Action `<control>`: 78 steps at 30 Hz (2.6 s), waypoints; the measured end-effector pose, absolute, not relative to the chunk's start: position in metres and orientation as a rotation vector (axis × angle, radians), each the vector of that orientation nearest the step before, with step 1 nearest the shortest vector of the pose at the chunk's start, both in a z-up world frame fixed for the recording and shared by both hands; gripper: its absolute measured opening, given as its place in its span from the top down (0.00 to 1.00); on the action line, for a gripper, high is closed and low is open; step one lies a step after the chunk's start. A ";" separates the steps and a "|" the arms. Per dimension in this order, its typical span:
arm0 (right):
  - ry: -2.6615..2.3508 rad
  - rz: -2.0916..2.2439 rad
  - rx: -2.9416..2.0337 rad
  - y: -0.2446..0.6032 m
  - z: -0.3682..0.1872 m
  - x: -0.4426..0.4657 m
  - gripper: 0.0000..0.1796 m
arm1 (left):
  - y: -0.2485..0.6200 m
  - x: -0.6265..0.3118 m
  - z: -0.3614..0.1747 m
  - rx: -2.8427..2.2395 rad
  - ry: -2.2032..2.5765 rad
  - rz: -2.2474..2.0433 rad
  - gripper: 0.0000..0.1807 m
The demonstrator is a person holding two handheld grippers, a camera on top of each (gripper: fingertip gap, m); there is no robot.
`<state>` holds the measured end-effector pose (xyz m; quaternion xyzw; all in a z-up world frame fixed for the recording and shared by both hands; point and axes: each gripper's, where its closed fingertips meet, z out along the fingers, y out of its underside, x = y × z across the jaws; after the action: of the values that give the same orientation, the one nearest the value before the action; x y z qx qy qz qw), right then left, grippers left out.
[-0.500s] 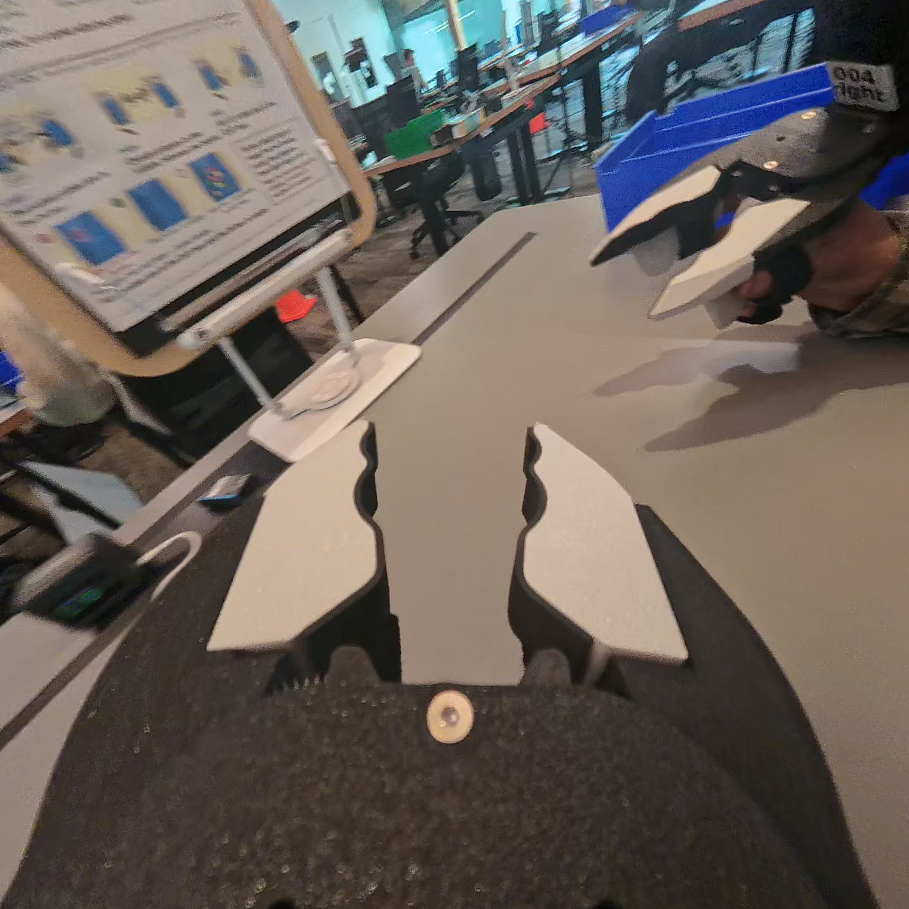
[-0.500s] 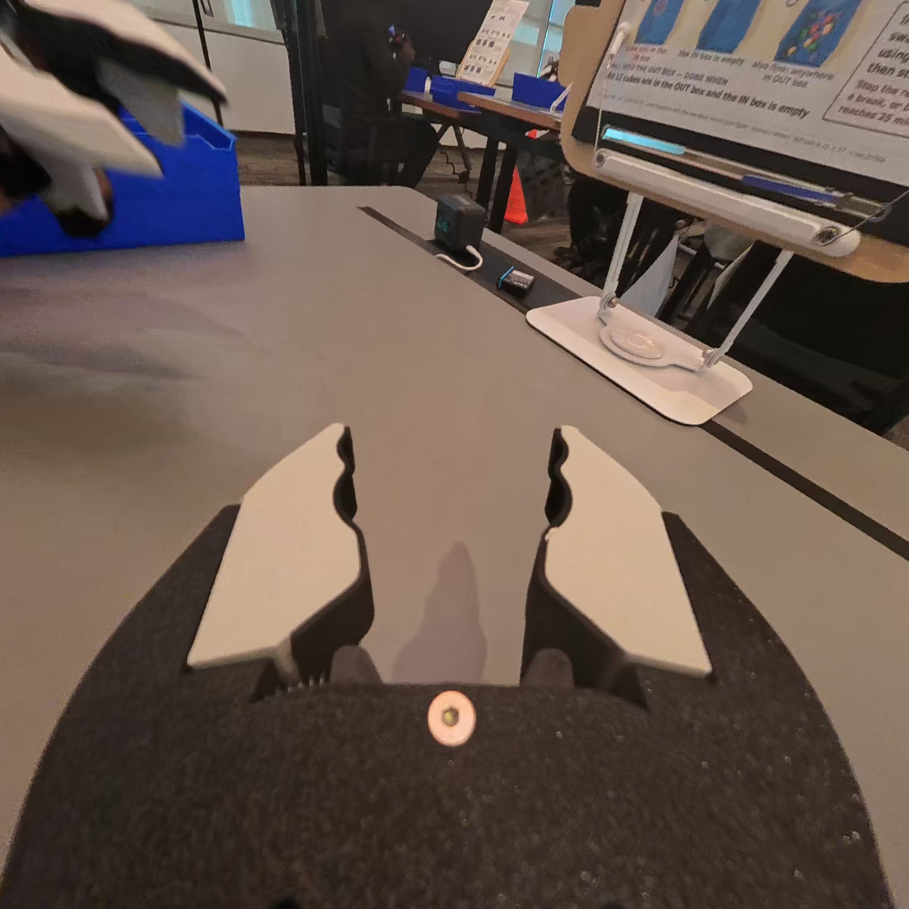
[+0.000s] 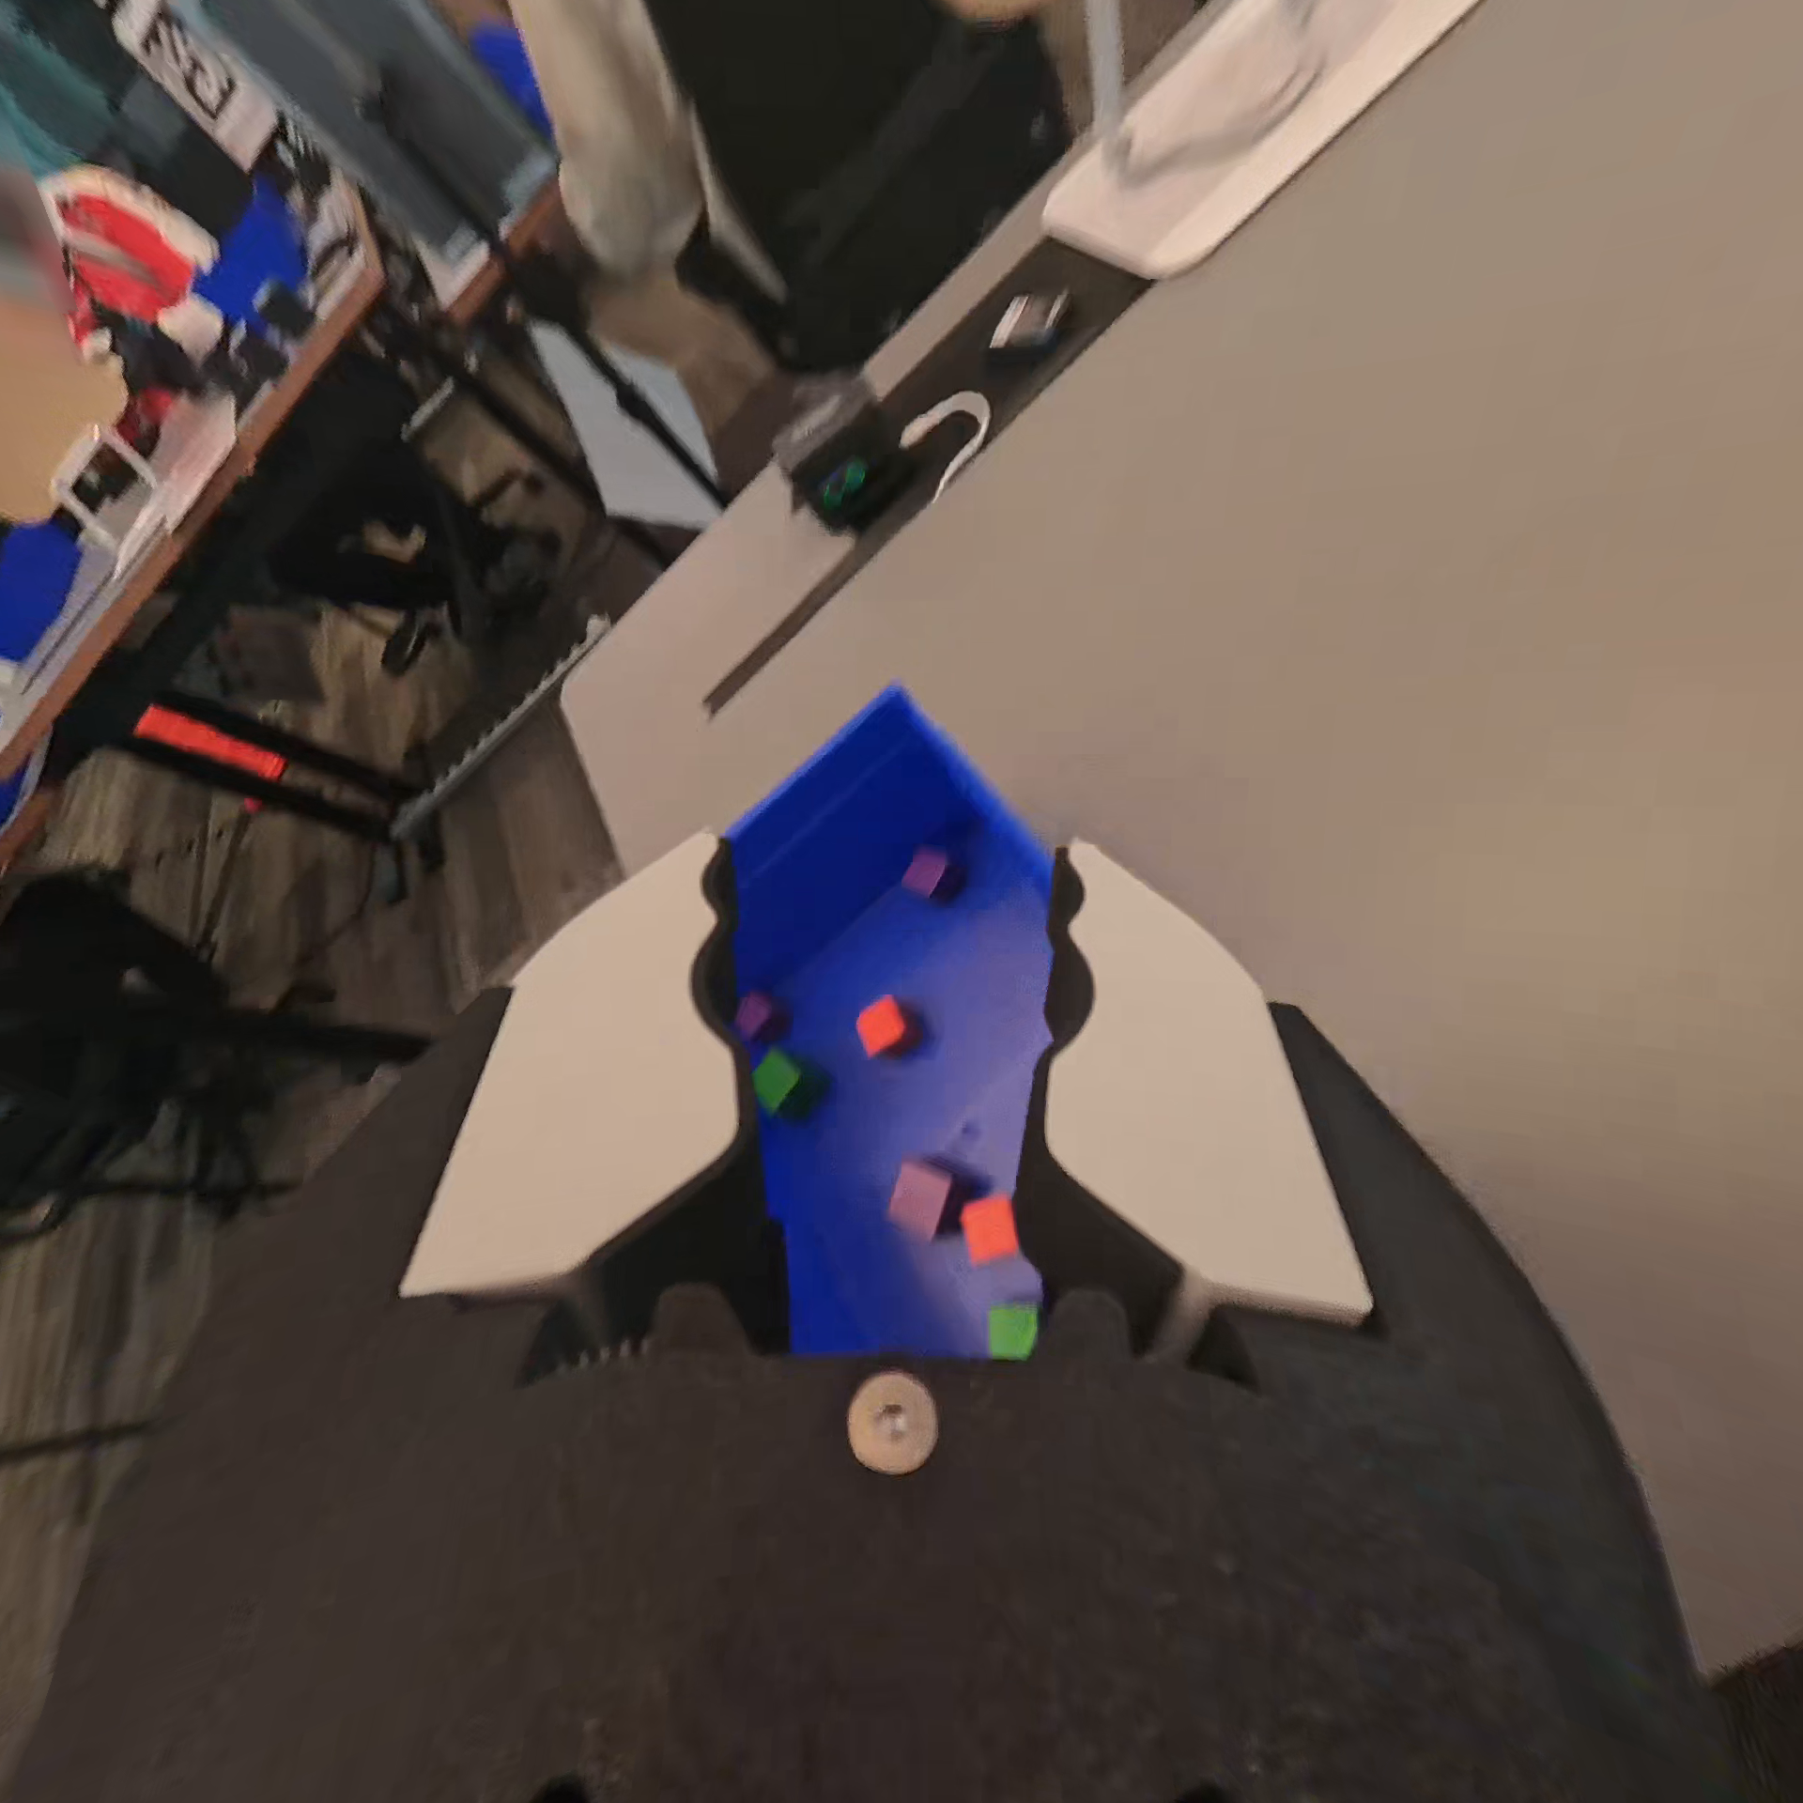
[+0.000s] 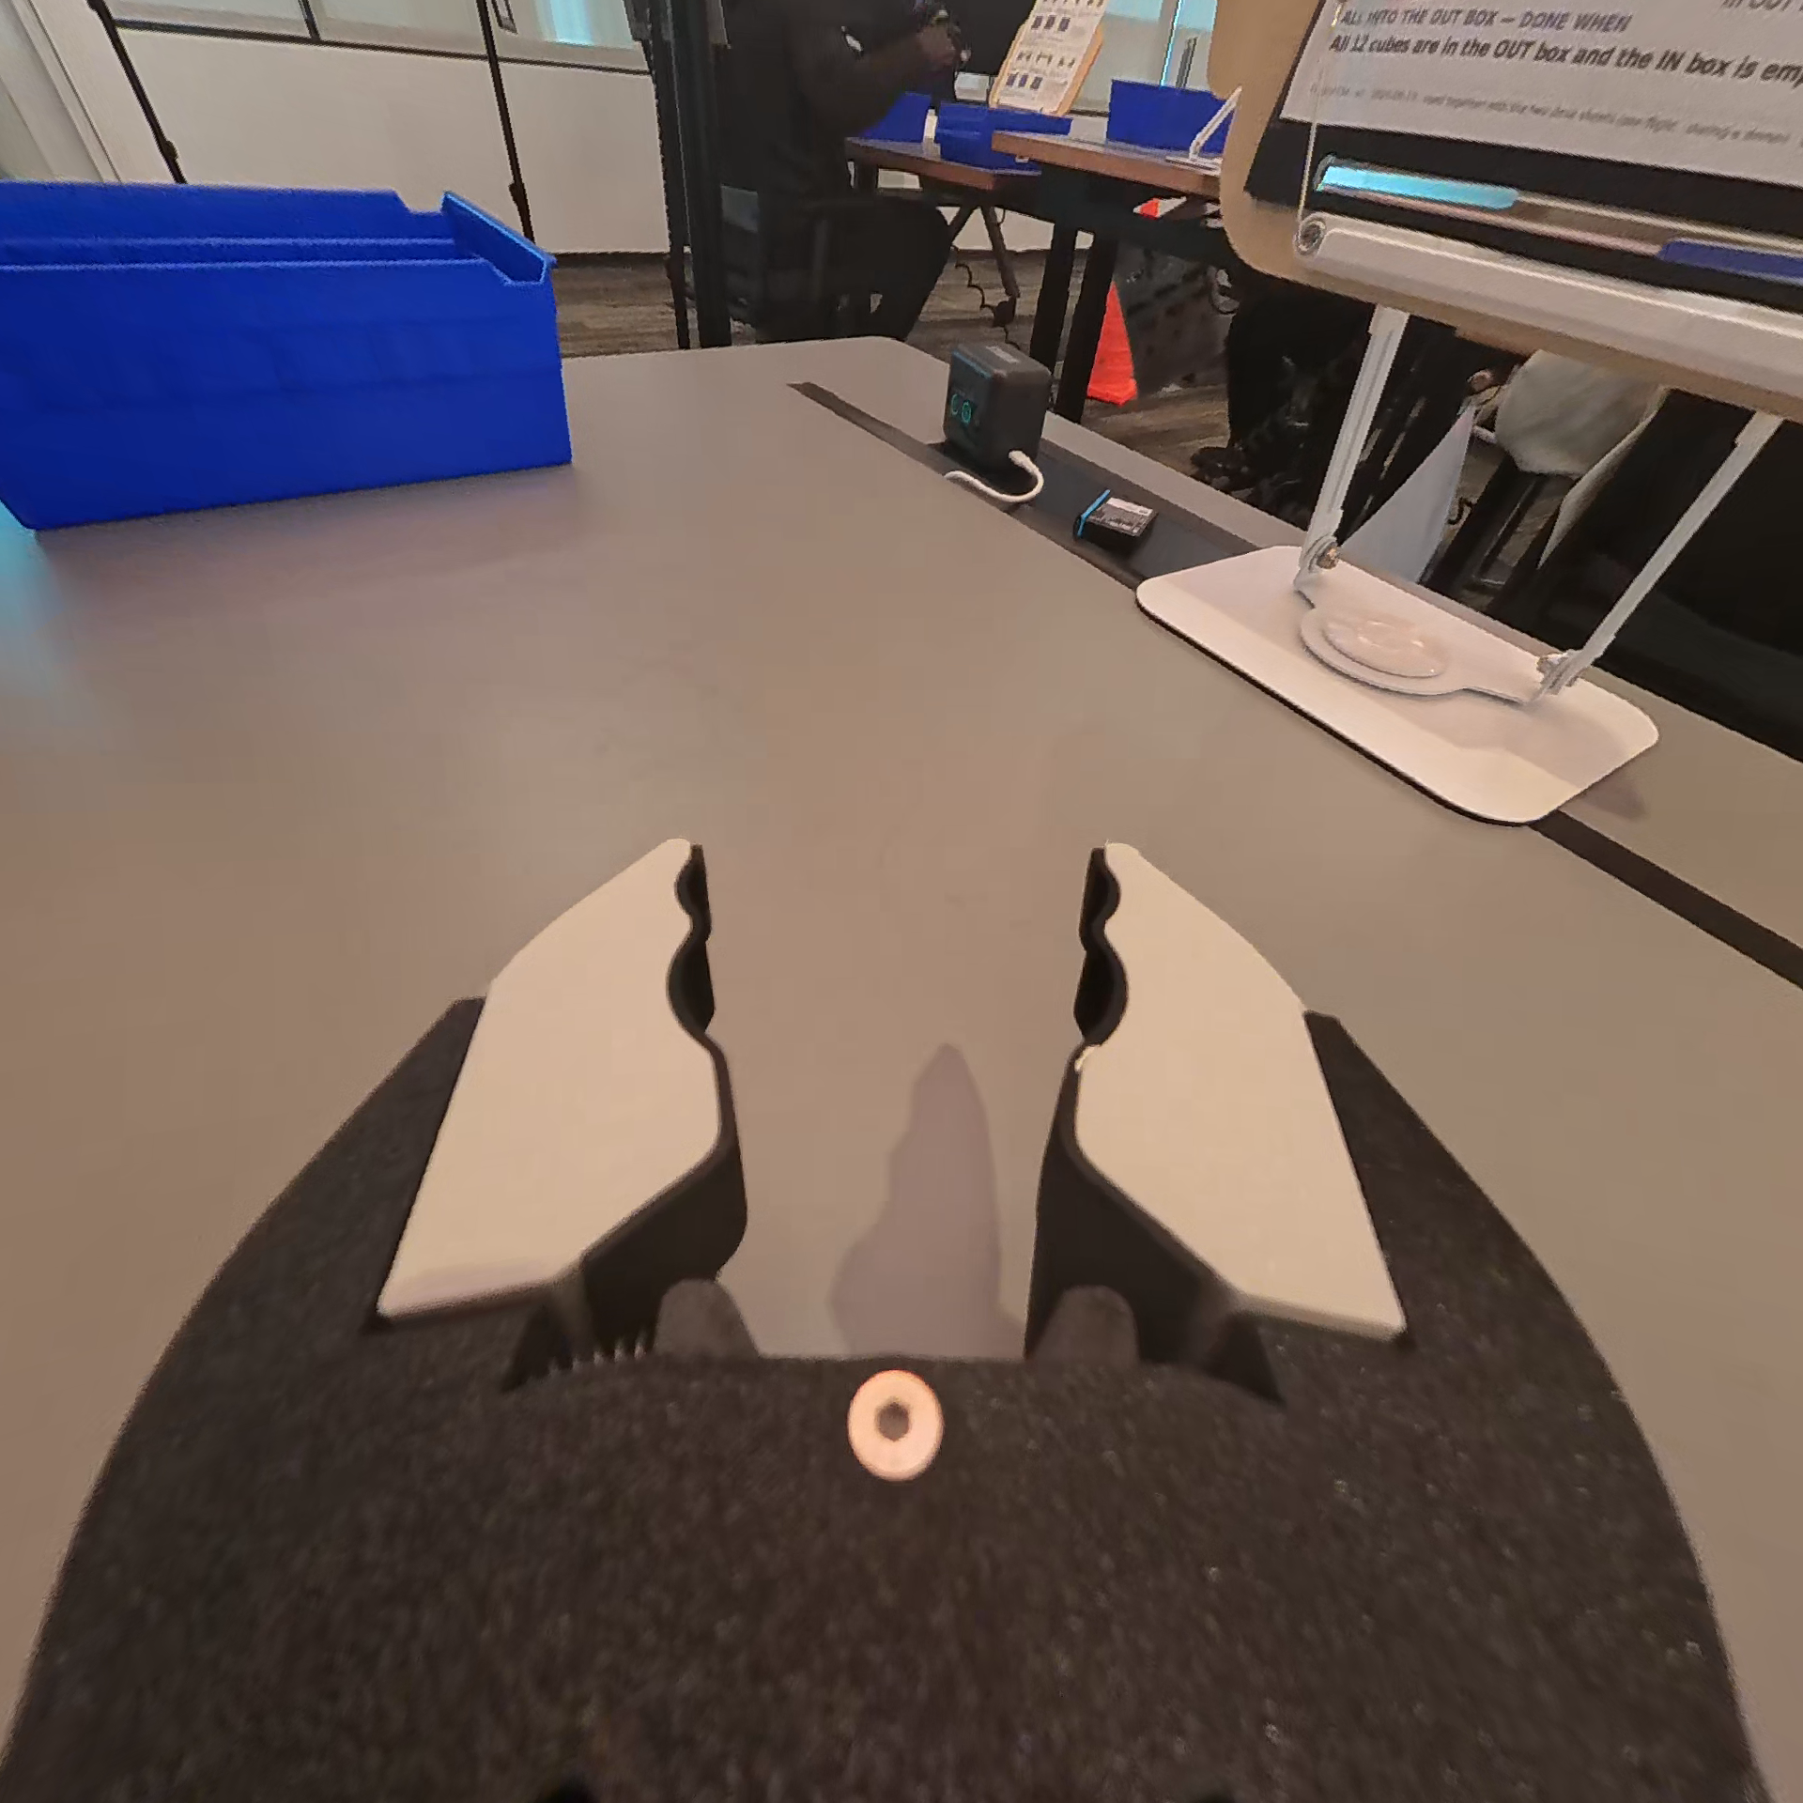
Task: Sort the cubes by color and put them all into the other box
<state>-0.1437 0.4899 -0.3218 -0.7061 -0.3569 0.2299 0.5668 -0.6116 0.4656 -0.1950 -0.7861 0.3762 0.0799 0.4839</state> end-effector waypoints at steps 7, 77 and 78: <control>-0.842 0.559 -1.678 0.491 -0.327 -0.146 0.60 | 0.446 -0.684 -0.244 -2.165 0.939 0.342 0.62; -0.180 2.182 -1.783 0.410 -0.231 -0.187 0.58 | 0.415 -0.210 -0.227 -1.011 1.179 -0.955 0.88; -0.176 2.210 -1.789 0.407 -0.232 -0.191 0.59 | 0.412 -0.208 -0.229 -1.005 1.191 -0.943 0.88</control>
<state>-0.1911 0.4072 -0.2319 -0.6212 -0.0612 0.7675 0.1462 -0.2085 0.4122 -0.2292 -0.4360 0.5166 -0.4089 0.6130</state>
